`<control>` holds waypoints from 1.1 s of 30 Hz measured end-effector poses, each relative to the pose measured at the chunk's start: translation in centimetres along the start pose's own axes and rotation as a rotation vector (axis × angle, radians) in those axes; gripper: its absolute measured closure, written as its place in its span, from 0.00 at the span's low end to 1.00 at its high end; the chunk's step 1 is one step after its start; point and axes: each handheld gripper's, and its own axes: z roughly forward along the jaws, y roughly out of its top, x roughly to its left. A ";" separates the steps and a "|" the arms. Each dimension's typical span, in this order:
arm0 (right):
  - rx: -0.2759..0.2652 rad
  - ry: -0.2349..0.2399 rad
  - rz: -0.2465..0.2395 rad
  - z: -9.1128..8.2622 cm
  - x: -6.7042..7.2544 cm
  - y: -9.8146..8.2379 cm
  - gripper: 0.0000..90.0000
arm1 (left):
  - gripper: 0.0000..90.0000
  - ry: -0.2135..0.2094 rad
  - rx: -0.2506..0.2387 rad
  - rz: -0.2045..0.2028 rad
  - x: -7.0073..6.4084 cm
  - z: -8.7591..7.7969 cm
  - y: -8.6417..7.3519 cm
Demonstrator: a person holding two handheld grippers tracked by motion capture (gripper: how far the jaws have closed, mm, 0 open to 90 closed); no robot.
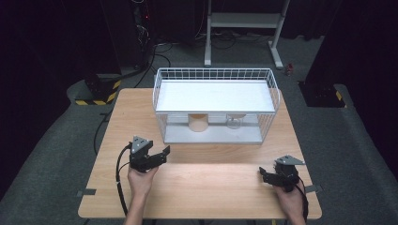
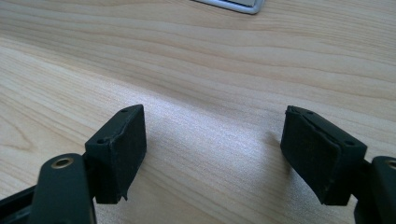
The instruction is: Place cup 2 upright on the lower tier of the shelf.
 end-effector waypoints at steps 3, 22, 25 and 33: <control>0.000 0.000 -0.001 0.0 0.0 0.0 0.25 | 0.26 0.008 0.005 0.014 -0.1 -0.1 -0.1; 0.000 0.000 -0.001 0.0 0.0 0.0 0.25 | 0.22 0.026 0.032 0.031 -0.3 -0.8 -1.7; 0.000 0.000 -0.001 0.0 0.0 0.0 0.25 | 0.22 0.026 0.036 0.025 -0.3 -0.9 -2.0; 0.000 0.000 0.000 0.0 0.0 0.0 0.25 | 0.20 0.050 0.065 0.043 -0.3 -0.8 -2.5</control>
